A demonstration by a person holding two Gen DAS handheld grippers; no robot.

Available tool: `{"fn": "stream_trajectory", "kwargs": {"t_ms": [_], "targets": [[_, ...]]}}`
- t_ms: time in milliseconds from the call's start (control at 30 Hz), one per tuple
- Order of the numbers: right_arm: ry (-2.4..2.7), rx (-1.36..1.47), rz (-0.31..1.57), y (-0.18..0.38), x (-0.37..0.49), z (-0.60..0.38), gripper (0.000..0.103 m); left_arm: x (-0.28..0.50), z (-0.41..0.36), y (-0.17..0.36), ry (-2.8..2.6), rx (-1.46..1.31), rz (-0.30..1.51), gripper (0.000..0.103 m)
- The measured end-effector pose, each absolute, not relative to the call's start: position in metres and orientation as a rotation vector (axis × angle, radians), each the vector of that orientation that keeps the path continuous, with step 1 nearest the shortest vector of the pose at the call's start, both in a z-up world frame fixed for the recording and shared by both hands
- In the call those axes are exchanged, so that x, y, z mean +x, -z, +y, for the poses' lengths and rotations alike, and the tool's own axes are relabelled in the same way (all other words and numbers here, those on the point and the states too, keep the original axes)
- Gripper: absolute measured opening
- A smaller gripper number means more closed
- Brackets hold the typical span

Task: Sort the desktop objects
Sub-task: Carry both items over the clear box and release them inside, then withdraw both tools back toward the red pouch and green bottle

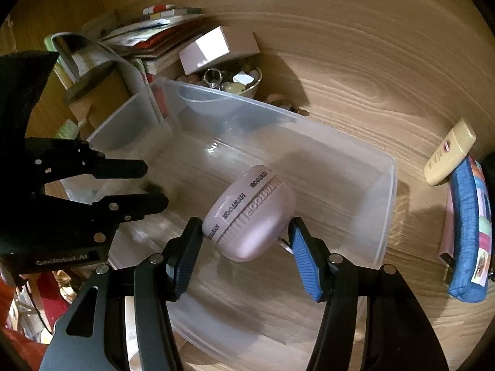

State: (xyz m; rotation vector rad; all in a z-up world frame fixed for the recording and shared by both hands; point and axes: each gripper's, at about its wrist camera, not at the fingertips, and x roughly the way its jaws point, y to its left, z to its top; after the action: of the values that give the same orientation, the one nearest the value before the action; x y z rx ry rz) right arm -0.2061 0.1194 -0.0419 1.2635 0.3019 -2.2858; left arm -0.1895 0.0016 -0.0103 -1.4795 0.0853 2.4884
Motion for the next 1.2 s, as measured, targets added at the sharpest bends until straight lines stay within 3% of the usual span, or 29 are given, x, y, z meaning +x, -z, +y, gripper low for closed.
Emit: {"fn": "stream_trajectory", "kwargs": {"t_ms": [200, 300, 433, 700, 767, 1000, 1200], "targets": [[2.304, 1.270, 0.314, 0.042, -0.205, 0.119, 0.055, -0.185, 0.004, 0.006, -2.503, -1.448, 0.101, 0.057], [2.318, 1.265, 0.295, 0.038, -0.201, 0.124, 0.056, -0.179, 0.003, -0.001, -2.544, -1.412, 0.120, 0.069], [2.370, 1.219, 0.249, 0.025, -0.192, 0.134, 0.069, -0.174, -0.003, -0.013, -2.555, -1.380, 0.066, 0.070], [2.415, 1.096, 0.160, -0.018, -0.150, 0.153, 0.072, -0.133, -0.017, -0.070, -2.651, -1.221, 0.057, 0.071], [2.405, 1.076, 0.157, -0.031, -0.140, 0.153, 0.072, -0.123, -0.019, -0.084, -2.662, -1.192, 0.064, 0.079], [2.386, 1.012, 0.166, -0.081, -0.110, 0.158, 0.072, -0.090, -0.038, -0.138, -2.690, -1.139, 0.079, 0.080], [2.366, 1.022, 0.138, -0.091, -0.085, 0.162, 0.072, -0.057, -0.064, -0.157, -2.753, -1.130, 0.089, 0.088]]}}
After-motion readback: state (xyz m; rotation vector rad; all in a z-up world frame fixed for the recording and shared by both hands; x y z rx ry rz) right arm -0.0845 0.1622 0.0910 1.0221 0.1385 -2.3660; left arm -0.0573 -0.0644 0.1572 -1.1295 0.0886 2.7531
